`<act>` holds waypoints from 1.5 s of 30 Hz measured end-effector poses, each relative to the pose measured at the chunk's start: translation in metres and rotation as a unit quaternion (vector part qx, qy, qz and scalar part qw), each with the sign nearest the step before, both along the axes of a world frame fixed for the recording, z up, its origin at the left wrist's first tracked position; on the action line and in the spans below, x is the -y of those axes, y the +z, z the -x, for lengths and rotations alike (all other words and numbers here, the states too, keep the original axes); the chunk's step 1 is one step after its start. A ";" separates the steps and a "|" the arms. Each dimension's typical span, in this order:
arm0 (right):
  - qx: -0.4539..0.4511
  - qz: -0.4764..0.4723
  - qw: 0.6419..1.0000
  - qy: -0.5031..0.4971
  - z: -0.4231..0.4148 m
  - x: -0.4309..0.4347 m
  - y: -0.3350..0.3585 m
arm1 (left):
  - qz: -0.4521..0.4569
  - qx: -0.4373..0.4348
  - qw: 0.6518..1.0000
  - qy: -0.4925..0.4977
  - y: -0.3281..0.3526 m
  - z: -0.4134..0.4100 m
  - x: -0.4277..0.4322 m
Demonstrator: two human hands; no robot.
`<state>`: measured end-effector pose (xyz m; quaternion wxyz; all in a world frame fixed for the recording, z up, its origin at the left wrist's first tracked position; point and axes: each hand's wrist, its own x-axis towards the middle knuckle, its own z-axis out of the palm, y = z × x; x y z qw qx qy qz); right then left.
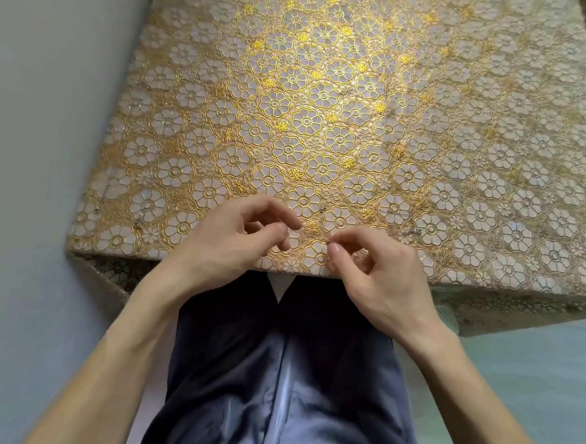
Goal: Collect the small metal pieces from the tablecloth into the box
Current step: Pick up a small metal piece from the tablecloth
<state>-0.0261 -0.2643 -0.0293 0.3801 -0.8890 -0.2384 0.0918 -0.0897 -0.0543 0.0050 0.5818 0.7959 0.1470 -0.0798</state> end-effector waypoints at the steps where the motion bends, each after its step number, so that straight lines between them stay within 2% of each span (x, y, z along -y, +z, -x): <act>1: 0.000 -0.006 1.000 0.007 0.001 0.000 0.000 | -0.010 0.005 1.000 0.008 -0.002 0.000 -0.002; 7: -0.005 -0.031 0.999 0.027 0.004 0.000 0.000 | -0.144 0.045 0.988 0.039 -0.010 -0.003 0.000; 11: 0.000 -0.018 0.999 0.033 0.004 0.001 -0.002 | -0.334 0.113 0.936 0.004 -0.022 0.000 0.006; 15: -0.002 -0.017 0.999 0.033 0.003 0.002 -0.003 | -0.365 0.135 0.921 -0.034 -0.033 0.001 0.017; 18: -0.007 -0.024 0.999 0.037 0.002 0.004 -0.002 | -0.355 0.151 0.921 -0.050 -0.037 -0.002 0.023; 24: -0.005 -0.036 0.999 0.037 0.002 0.006 -0.002 | -0.287 0.181 0.941 -0.011 -0.040 -0.001 0.026; 34: -0.010 -0.042 0.998 0.040 0.005 0.005 0.003 | -0.178 0.156 0.972 0.001 -0.034 0.002 0.026; 40: -0.004 -0.084 0.996 0.002 0.008 0.005 0.012 | -0.152 0.143 0.978 0.003 -0.030 0.003 0.026; 45: 0.007 -0.092 0.996 0.012 0.010 0.002 0.016 | -0.140 0.141 0.980 -0.001 -0.028 0.004 0.026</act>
